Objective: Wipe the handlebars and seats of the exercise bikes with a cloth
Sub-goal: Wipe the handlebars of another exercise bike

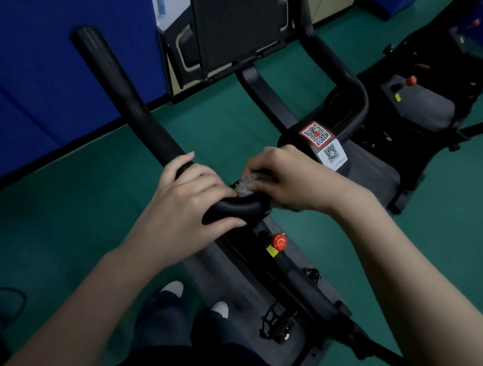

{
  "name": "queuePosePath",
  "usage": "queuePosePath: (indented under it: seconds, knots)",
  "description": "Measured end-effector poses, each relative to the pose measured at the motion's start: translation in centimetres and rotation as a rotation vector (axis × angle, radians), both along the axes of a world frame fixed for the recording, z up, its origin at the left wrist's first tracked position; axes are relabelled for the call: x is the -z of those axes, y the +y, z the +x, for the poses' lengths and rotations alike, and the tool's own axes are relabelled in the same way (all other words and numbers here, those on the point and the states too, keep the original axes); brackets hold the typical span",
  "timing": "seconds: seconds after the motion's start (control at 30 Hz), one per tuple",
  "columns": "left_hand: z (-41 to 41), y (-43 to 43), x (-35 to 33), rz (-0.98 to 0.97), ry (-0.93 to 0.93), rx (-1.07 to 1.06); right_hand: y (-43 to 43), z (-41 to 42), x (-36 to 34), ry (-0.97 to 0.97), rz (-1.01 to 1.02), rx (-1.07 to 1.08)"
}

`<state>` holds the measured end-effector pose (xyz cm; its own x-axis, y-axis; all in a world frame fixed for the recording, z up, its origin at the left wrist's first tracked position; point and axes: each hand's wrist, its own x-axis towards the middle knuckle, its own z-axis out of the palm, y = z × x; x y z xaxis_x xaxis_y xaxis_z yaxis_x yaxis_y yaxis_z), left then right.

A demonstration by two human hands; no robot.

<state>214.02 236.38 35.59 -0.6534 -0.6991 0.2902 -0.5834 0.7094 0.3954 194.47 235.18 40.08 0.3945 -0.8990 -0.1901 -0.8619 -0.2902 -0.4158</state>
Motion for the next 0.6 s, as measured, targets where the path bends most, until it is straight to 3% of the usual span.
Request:
queuePosePath:
  seconds: [0.17,0.4,0.6]
  knots:
    - [0.0,0.1,-0.1,0.009,-0.018,-0.005,1.4,-2.1,1.2,-0.033,-0.278,0.173]
    - [-1.2,0.6,-0.6,-0.007,-0.044,-0.01,5.1,-2.0,4.0,-0.33,-0.62,0.531]
    - [-2.4,0.5,-1.4,-0.007,-0.085,0.046,7.8,-2.3,5.1,-0.482,-0.616,0.844]
